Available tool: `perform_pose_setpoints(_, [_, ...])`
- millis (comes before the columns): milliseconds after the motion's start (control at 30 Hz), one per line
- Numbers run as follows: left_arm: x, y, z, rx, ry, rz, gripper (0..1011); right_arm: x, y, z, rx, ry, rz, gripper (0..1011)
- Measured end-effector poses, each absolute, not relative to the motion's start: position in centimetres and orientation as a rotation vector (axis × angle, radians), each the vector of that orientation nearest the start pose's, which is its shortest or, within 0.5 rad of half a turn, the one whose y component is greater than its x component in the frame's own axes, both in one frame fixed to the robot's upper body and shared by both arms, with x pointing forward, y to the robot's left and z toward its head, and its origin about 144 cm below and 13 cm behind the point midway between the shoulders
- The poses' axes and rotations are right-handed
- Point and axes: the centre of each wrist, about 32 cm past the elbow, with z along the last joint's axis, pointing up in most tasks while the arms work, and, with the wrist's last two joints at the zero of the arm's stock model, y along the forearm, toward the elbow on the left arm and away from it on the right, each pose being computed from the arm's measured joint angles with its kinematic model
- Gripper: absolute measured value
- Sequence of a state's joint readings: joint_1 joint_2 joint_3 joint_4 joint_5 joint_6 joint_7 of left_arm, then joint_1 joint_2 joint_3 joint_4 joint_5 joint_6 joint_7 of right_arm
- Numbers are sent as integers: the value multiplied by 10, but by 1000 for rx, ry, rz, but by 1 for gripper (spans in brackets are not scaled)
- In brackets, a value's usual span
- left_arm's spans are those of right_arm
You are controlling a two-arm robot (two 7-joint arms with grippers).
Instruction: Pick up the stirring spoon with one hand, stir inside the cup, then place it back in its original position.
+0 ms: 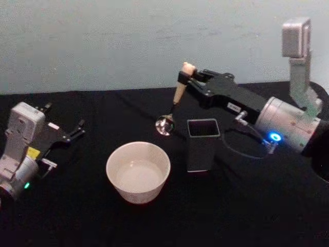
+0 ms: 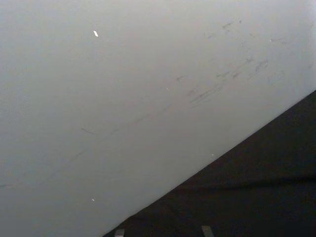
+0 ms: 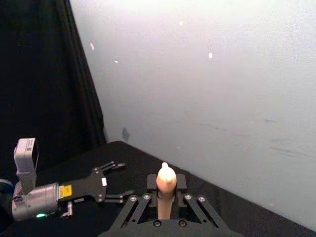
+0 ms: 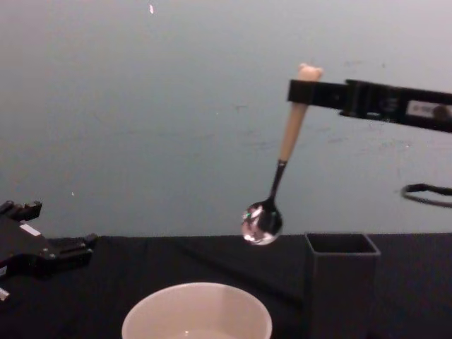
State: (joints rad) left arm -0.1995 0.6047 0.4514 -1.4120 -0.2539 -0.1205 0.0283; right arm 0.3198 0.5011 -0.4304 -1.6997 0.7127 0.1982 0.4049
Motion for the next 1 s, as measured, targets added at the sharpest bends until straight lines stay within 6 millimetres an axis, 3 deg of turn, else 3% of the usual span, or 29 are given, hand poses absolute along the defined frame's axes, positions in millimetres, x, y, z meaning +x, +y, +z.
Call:
perform_pose_setpoints(567, [489, 310, 1140, 305, -285, 1248, 1002, 493, -278, 1260, 131, 88, -797, 213])
perform_pose_setpoints(1000, [489, 310, 1140, 304, -285, 1248, 1001, 496, -287, 1247, 84, 61, -841, 213])
